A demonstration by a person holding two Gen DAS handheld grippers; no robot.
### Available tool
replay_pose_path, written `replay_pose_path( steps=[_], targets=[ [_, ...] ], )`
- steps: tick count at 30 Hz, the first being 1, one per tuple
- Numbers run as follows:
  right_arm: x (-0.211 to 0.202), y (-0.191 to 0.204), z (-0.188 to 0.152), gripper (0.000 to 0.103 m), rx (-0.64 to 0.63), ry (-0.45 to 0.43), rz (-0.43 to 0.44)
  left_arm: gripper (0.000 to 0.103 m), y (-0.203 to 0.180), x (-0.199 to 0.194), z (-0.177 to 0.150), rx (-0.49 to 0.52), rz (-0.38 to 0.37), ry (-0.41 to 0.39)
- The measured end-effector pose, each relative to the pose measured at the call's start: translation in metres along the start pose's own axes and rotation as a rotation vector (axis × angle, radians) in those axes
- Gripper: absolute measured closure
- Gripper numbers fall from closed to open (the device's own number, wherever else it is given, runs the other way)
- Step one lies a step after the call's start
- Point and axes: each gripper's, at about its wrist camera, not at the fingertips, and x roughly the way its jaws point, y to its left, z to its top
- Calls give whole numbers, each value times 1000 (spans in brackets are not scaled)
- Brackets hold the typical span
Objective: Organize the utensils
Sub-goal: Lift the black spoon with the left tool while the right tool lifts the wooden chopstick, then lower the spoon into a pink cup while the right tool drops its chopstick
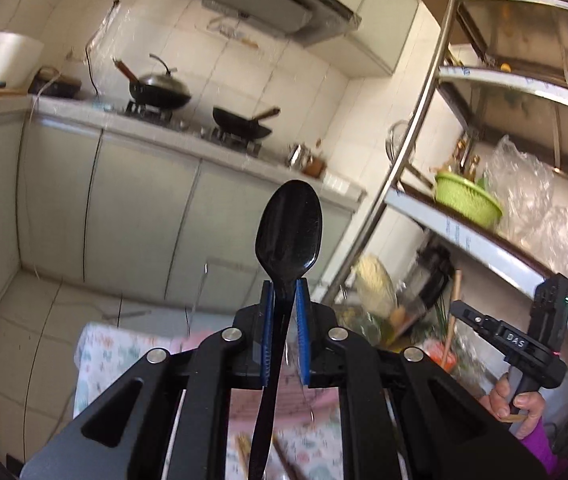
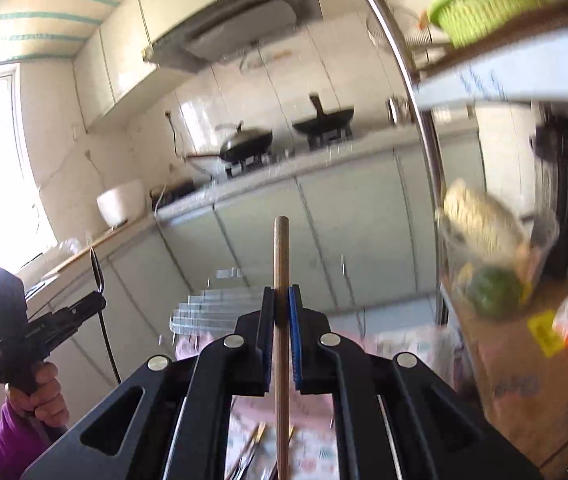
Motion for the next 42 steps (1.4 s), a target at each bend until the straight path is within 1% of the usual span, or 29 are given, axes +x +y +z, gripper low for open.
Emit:
replay_pose_path(
  steps=[1, 3, 5, 8, 11, 15, 17, 19, 24, 28, 31, 37, 40, 41, 42],
  targets=[
    [2, 0, 7, 96, -3, -21, -5, 93, 1, 5, 6, -2, -2, -22],
    [4, 1, 26, 96, -8, -87, -28, 93, 4, 16, 16, -1, 19, -78],
    [9, -1, 41, 96, -12, -141, -52, 93, 9, 29, 25, -5, 28, -114],
    [20, -5, 53, 96, -21, -206, -81, 93, 15, 47, 27, 15, 66, -159],
    [38, -12, 57, 96, -33, -249, -103, 93, 23, 65, 21, 38, 102, -179],
    [65, -21, 45, 96, -44, -263, -127, 93, 38, 88, 3, 36, 129, -154],
    [78, -26, 36, 96, -41, -243, -143, 93, 46, 93, -9, 18, 130, -130],
    [87, -32, 24, 96, -24, -201, -145, 93, 53, 95, -20, -2, 131, -99],
    [102, -50, -6, 96, 42, -69, -157, 93, 61, 90, -40, -19, 126, -43],
    [112, -61, -25, 96, 83, 34, -172, 93, 66, 91, -49, -60, 120, 13],
    [117, -63, -34, 96, 81, 83, -190, 93, 72, 94, -56, -89, 124, 56],
    [123, -60, -41, 95, 71, 163, -186, 93, 82, 97, -65, -145, 134, 136],
    [123, -61, -43, 91, 86, 186, -171, 89, 81, 97, -63, -161, 136, 155],
    [122, -61, -43, 85, 88, 191, -169, 82, 81, 96, -62, -163, 139, 159],
    [120, -61, -43, 76, 90, 191, -166, 76, 81, 95, -60, -167, 142, 157]
  ],
)
